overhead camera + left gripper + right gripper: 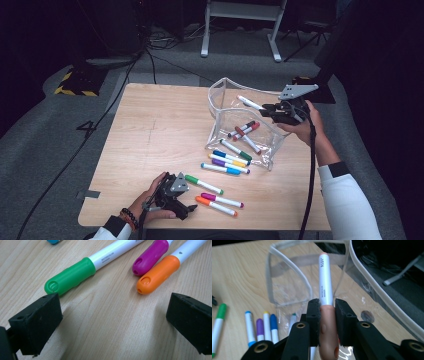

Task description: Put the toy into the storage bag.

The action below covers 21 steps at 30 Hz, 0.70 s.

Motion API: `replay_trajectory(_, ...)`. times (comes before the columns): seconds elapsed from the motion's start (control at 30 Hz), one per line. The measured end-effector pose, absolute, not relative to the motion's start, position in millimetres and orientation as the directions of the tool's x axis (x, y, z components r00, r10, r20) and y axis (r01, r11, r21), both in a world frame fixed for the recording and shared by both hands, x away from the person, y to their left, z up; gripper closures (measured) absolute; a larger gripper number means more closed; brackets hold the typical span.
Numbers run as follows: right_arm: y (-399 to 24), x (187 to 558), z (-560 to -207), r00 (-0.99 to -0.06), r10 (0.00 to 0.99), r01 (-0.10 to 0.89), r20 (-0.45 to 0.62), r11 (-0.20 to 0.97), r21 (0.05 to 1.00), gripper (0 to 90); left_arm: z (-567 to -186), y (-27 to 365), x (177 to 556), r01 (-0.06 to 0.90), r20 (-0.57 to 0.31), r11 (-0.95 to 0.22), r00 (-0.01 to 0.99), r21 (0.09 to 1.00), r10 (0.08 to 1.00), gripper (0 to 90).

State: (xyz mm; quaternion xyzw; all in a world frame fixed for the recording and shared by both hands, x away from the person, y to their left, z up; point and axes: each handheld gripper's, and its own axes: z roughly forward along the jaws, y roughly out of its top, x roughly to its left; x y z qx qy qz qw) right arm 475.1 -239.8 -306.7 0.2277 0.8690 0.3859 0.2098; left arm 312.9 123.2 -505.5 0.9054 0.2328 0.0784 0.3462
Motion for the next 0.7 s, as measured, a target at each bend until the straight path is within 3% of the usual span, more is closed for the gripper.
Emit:
replay_trajectory(0.27,-229,498,-322,-0.804,0.576,0.368,-0.151,0.680,0.634,74.6,-505,123,313,0.366,-0.018,-0.653,0.880,0.663,0.475,0.5)
replay_trajectory(0.4,-222,500,-327,-0.834,0.538,0.387,-0.125,0.731,0.562,74.5,-506,123,313,0.367,-0.019,-0.652,0.880,0.663,0.475,0.5)
replay_trajectory(0.7,-216,497,-331,-0.870,0.490,0.402,-0.047,0.763,0.506,74.1,-506,123,313,0.367,-0.019,-0.652,0.879,0.663,0.476,0.5)
